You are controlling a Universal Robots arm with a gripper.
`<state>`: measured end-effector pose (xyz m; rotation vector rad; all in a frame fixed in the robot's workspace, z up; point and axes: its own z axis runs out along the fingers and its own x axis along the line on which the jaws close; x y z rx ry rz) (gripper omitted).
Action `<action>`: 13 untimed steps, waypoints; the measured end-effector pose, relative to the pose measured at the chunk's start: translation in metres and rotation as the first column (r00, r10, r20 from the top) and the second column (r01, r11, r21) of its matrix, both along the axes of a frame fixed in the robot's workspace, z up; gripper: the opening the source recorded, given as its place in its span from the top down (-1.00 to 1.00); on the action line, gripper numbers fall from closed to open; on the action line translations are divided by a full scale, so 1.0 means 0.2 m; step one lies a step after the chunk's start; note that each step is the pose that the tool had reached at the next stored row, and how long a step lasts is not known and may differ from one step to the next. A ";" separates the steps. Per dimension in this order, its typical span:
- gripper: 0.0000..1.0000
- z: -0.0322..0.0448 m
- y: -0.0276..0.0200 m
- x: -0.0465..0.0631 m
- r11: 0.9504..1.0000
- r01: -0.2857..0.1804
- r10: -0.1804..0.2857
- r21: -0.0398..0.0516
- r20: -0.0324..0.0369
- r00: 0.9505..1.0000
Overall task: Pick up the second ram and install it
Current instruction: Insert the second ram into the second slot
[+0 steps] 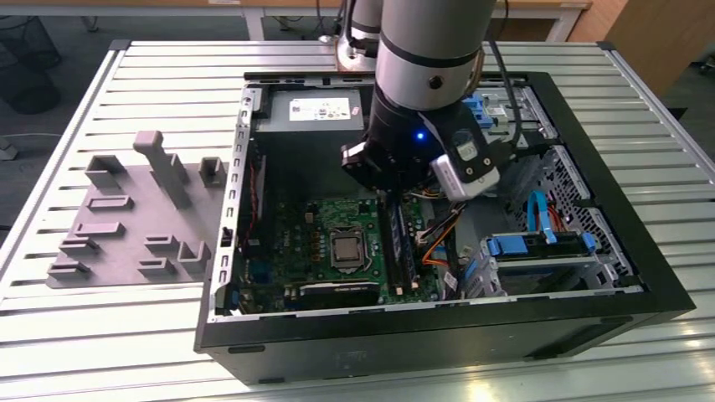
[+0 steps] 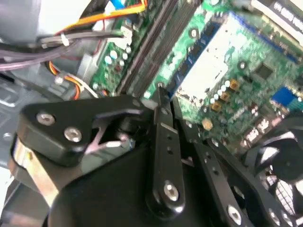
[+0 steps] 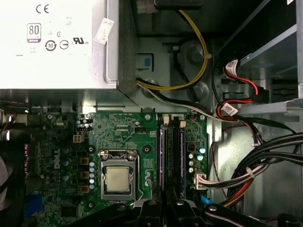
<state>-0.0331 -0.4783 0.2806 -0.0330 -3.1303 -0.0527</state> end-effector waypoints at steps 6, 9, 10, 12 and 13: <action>0.73 0.024 0.000 0.00 1.000 0.000 0.000 0.001 0.000 1.000; 0.73 0.024 0.000 0.00 1.000 0.000 0.000 0.001 0.000 1.000; 0.73 0.024 0.000 0.00 1.000 0.000 0.000 0.001 0.000 1.000; 0.73 0.024 0.000 0.00 1.000 0.000 0.000 0.001 0.000 1.000; 0.73 0.024 0.000 0.00 1.000 0.000 0.000 0.001 0.000 1.000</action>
